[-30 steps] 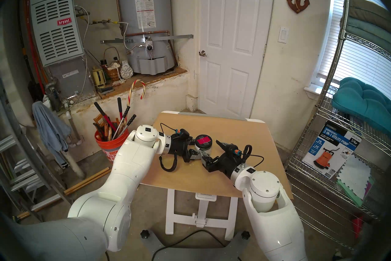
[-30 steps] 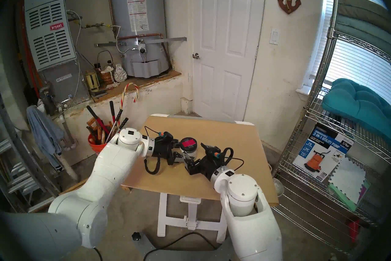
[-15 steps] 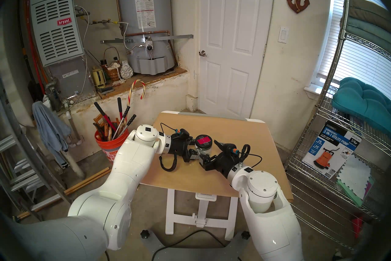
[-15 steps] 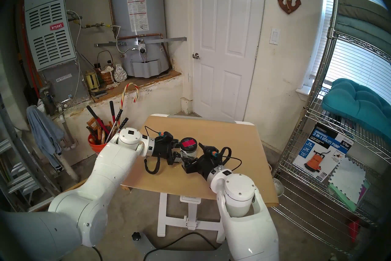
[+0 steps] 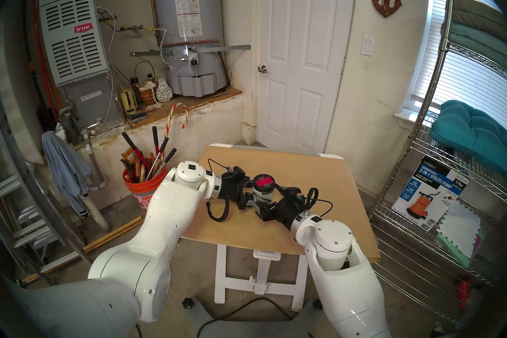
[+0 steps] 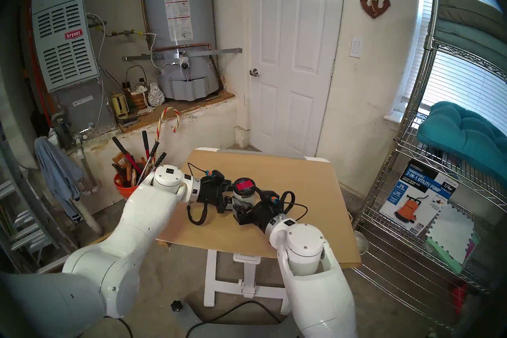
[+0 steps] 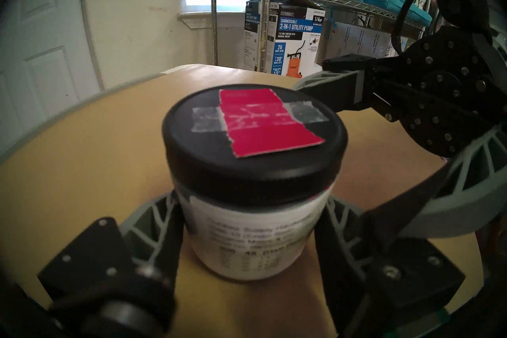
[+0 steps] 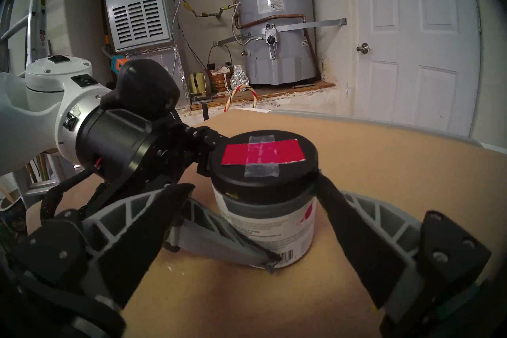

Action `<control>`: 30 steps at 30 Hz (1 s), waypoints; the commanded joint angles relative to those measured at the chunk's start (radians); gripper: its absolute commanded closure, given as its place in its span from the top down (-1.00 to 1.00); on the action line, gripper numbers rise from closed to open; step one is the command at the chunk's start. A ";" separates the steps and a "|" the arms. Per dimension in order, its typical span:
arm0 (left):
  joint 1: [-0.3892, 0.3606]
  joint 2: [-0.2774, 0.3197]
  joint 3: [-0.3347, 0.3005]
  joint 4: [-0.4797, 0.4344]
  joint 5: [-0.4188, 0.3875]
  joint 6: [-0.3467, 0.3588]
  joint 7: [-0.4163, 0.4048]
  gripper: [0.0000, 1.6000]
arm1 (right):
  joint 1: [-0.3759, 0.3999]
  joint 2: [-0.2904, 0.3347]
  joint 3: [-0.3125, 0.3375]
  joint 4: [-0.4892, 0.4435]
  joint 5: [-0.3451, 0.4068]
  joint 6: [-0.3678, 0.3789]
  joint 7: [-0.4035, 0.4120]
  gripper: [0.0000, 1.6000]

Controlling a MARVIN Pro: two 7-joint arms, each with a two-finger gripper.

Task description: Open paint jar

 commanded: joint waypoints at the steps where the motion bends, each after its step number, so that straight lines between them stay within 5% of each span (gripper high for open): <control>1: -0.021 -0.003 0.000 -0.006 0.000 0.006 0.000 -1.00 | 0.040 -0.022 -0.018 0.000 0.002 -0.025 0.001 1.00; 30: -0.038 -0.007 -0.003 0.029 0.001 -0.005 0.002 -1.00 | 0.055 -0.030 -0.012 0.020 0.032 -0.043 0.001 1.00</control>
